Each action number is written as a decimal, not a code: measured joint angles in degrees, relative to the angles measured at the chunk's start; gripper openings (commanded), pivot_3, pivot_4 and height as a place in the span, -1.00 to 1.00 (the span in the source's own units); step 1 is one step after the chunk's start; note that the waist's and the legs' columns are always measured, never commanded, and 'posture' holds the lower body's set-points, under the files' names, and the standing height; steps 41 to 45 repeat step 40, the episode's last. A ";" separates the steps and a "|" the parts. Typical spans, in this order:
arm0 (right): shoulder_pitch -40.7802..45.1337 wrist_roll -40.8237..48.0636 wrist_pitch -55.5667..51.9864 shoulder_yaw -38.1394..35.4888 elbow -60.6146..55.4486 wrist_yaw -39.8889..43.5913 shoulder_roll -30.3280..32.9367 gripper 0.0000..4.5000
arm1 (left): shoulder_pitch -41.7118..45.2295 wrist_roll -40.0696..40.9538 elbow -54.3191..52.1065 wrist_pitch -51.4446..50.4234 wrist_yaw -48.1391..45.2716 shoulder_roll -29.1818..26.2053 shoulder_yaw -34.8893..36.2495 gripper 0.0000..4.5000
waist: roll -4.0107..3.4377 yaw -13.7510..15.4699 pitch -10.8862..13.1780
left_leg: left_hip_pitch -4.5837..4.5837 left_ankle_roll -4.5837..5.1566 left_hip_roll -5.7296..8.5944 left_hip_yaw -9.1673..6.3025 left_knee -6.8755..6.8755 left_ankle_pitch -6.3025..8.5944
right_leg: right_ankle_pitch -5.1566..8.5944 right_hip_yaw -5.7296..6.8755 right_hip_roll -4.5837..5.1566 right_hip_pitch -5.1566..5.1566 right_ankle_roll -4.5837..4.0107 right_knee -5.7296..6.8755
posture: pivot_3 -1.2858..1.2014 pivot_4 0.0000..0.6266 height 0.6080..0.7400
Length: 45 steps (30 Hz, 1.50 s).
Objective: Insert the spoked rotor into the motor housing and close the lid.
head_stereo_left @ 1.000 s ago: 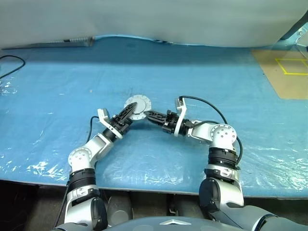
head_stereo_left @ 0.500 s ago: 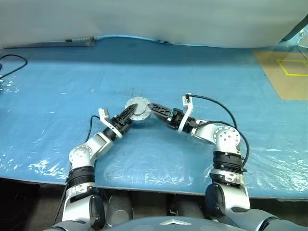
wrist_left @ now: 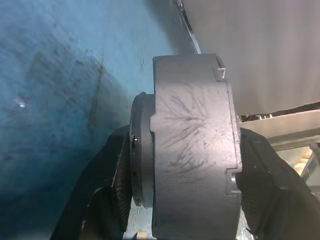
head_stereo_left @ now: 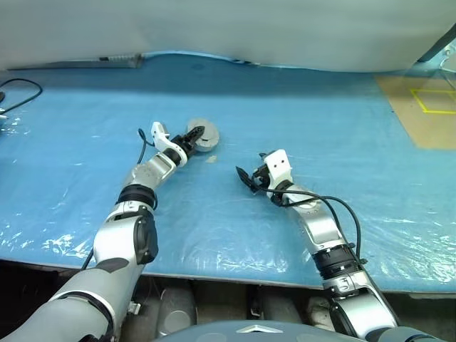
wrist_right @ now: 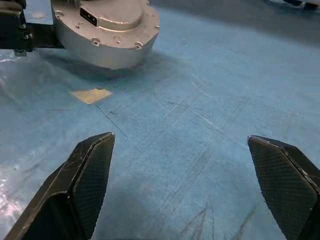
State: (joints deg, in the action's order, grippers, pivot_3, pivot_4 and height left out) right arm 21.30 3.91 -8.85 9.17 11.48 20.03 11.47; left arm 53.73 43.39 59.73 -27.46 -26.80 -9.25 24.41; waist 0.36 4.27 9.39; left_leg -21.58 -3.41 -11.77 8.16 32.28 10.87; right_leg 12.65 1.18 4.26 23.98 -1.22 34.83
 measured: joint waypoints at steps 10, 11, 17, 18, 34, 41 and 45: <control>-2.29 -4.26 4.05 0.75 1.20 -0.14 -0.36 1.00 | 7.12 -6.93 13.95 9.27 2.79 -1.18 3.13 0.50 | 0.11 -0.24 0.07 | 0.02 0.07 -0.02 -0.20 0.02 -0.03 | -0.06 0.11 -0.04 -0.04 -0.12 0.05 | 0.03 -0.52 1.00; -2.36 -4.34 4.06 0.75 1.20 -0.08 -0.44 1.00 | 6.78 -7.60 14.06 8.76 2.74 -1.77 3.16 0.65 | 0.11 -0.27 0.07 | 0.05 0.06 -0.02 -0.20 0.02 -0.03 | -0.07 0.11 -0.04 -0.04 -0.13 0.05 | 0.03 -0.52 1.00; -3.01 -4.30 3.70 0.62 1.13 0.93 -0.76 1.00 | 2.29 -8.33 8.43 3.72 0.05 -3.87 3.20 0.98 | 0.11 -0.55 0.06 | 0.85 -0.07 -0.10 -0.02 -0.11 0.08 | 0.18 0.09 0.00 -0.89 -0.56 -0.04 | 0.03 -0.52 1.00; -3.24 -4.26 3.58 0.60 1.05 1.10 -0.75 1.00 | 0.69 -8.41 6.44 2.66 -0.36 -4.25 2.96 0.98 | 0.10 -0.58 0.06 | 0.96 -0.07 -0.13 0.02 -0.13 0.08 | 0.20 0.08 -0.01 -0.97 -0.58 -0.02 | 0.03 -0.52 1.00; -6.40 1.10 6.74 0.31 -2.09 9.11 -2.44 1.00 | -44.05 -23.65 -52.77 14.19 -3.80 -4.61 -18.63 0.98 | -0.21 -1.60 -0.15 | 1.02 0.19 -0.22 0.34 -0.49 0.23 | 0.30 -0.01 0.01 -0.69 -0.64 -0.20 | 0.03 -0.52 1.00; -7.64 3.50 7.77 0.28 -2.27 12.96 -2.08 1.00 | -45.67 -33.66 -52.52 29.98 -4.13 -4.47 -25.45 0.98 | -0.14 -1.74 -0.11 | 0.80 0.18 -0.26 0.31 -0.48 0.22 | 0.30 0.05 -0.01 -0.52 -0.64 -0.21 | 0.03 -0.52 1.00; -7.64 3.50 7.77 0.28 -2.27 12.96 -2.08 1.00 | -45.67 -33.66 -52.52 29.98 -4.13 -4.47 -25.45 0.98 | -0.14 -1.74 -0.11 | 0.80 0.18 -0.26 0.31 -0.48 0.22 | 0.30 0.05 -0.01 -0.52 -0.64 -0.21 | 0.03 -0.52 1.00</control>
